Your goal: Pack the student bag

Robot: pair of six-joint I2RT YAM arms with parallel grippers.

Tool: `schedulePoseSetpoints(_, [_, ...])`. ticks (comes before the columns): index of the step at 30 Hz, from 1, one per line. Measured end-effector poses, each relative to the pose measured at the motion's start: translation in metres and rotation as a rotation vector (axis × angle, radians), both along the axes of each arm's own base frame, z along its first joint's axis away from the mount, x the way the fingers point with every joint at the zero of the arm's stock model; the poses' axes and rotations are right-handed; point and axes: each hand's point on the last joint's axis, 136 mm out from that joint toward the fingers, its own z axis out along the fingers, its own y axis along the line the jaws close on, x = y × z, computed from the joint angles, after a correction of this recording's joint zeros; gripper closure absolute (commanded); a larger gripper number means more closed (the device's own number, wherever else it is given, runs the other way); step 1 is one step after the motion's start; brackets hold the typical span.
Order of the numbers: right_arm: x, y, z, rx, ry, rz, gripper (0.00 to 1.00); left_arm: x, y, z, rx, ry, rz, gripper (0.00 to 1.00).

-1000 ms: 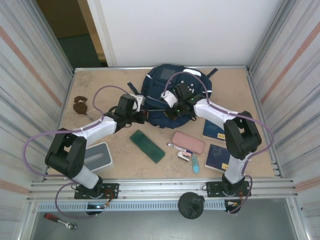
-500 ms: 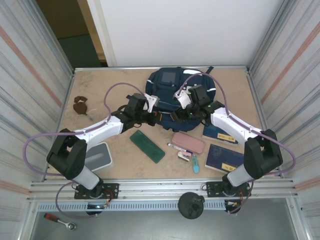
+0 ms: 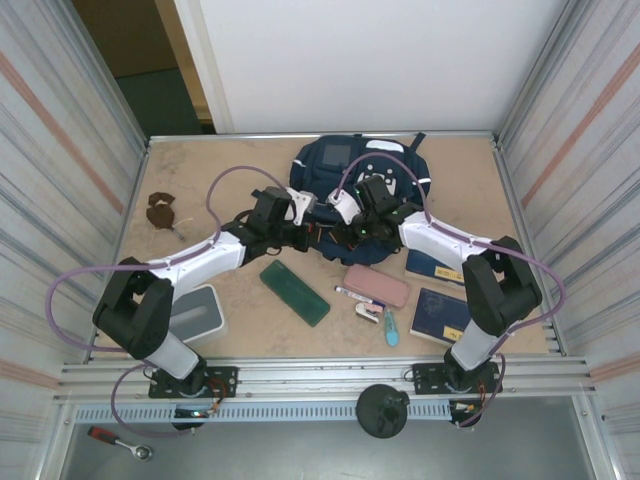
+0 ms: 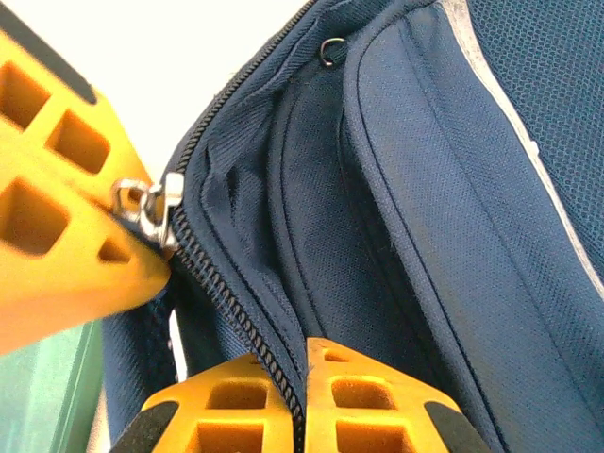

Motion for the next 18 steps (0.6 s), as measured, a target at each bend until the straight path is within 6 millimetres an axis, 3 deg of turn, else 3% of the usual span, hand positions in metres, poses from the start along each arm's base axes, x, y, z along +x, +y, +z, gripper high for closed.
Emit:
schedulePoseSetpoints(7, [-0.007, -0.021, -0.002, 0.008, 0.0, -0.03, 1.0, 0.017, 0.035, -0.005, -0.01, 0.018, 0.079, 1.0])
schedulePoseSetpoints(14, [-0.005, -0.042, -0.01, -0.036, 0.053, -0.076, 1.0, 0.034, 0.057, -0.002, 0.004, -0.006, 0.157, 1.0])
schedulePoseSetpoints(18, [0.005, -0.039, 0.0, -0.047, 0.048, -0.068, 1.0, 0.034, 0.058, -0.003, 0.01, -0.006, 0.161, 1.0])
